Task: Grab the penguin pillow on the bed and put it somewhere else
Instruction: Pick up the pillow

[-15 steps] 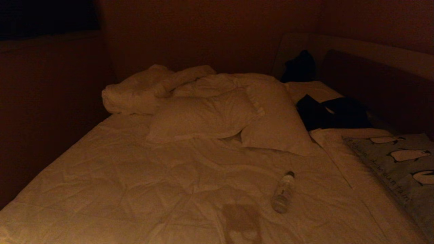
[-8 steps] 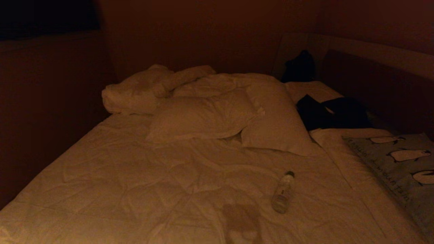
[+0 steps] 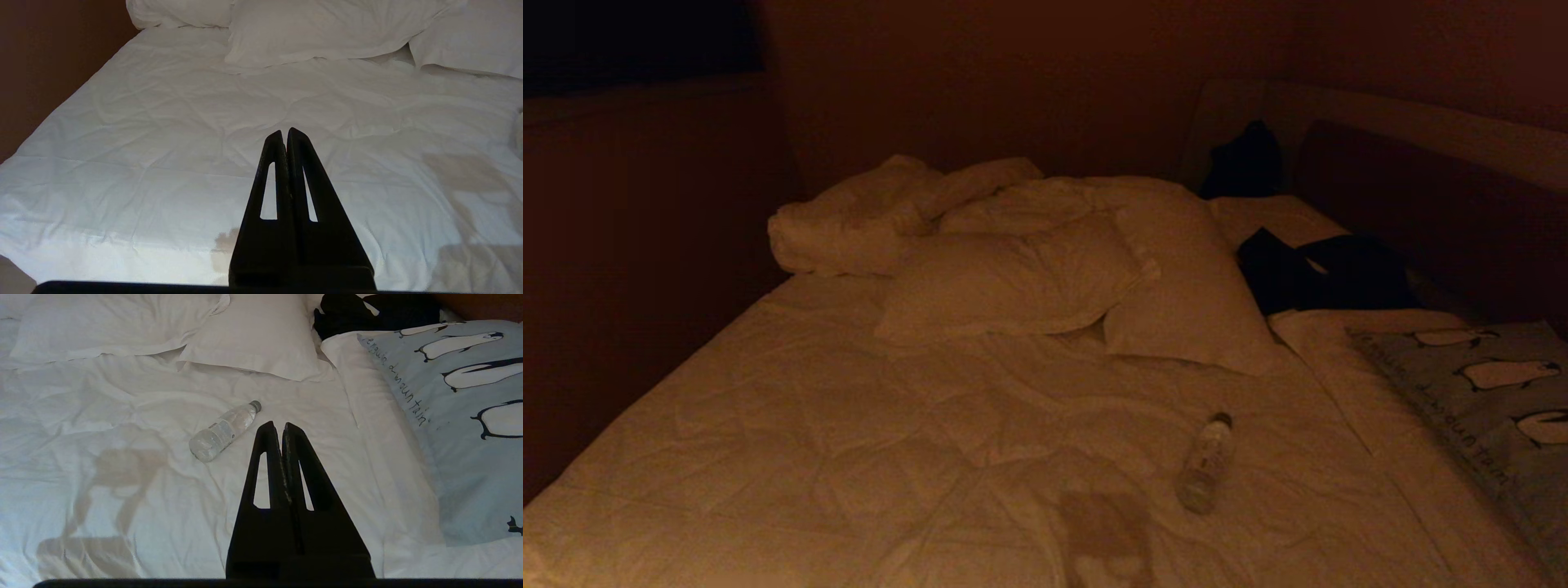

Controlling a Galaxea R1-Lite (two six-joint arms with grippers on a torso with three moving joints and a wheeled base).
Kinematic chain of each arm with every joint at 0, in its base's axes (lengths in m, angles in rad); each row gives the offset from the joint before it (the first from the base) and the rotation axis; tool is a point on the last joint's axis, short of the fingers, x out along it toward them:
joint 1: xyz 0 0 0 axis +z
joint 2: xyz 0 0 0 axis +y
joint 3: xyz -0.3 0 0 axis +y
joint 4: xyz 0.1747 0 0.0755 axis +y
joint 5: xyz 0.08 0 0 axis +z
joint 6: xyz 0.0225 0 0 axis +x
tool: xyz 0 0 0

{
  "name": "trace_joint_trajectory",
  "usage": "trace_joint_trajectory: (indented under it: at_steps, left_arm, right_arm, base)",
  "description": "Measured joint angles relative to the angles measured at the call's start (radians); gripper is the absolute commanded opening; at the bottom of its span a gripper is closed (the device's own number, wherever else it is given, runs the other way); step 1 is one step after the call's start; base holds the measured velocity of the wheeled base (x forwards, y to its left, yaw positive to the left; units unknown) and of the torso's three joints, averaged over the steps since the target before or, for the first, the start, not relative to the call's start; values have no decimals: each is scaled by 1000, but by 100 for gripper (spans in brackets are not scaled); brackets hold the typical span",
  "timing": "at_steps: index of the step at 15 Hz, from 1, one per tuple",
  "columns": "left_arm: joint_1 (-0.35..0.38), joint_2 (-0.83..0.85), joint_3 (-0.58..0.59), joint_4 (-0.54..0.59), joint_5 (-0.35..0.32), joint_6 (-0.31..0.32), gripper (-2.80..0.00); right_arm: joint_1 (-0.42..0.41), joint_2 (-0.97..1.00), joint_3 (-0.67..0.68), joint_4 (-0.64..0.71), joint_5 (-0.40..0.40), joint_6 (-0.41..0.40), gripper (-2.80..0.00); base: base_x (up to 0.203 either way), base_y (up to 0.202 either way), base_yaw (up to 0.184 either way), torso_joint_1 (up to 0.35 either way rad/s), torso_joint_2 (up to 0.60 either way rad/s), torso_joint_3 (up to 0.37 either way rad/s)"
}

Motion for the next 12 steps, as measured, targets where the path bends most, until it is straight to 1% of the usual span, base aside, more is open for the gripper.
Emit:
trace_joint_trajectory:
  at_steps: [12]
  left_arm:
    - [0,0,0,0,0,0,-280]
  right_arm:
    - [0,0,-1,3,1,-2,-280]
  base:
    - [0,0,0,0,0,0]
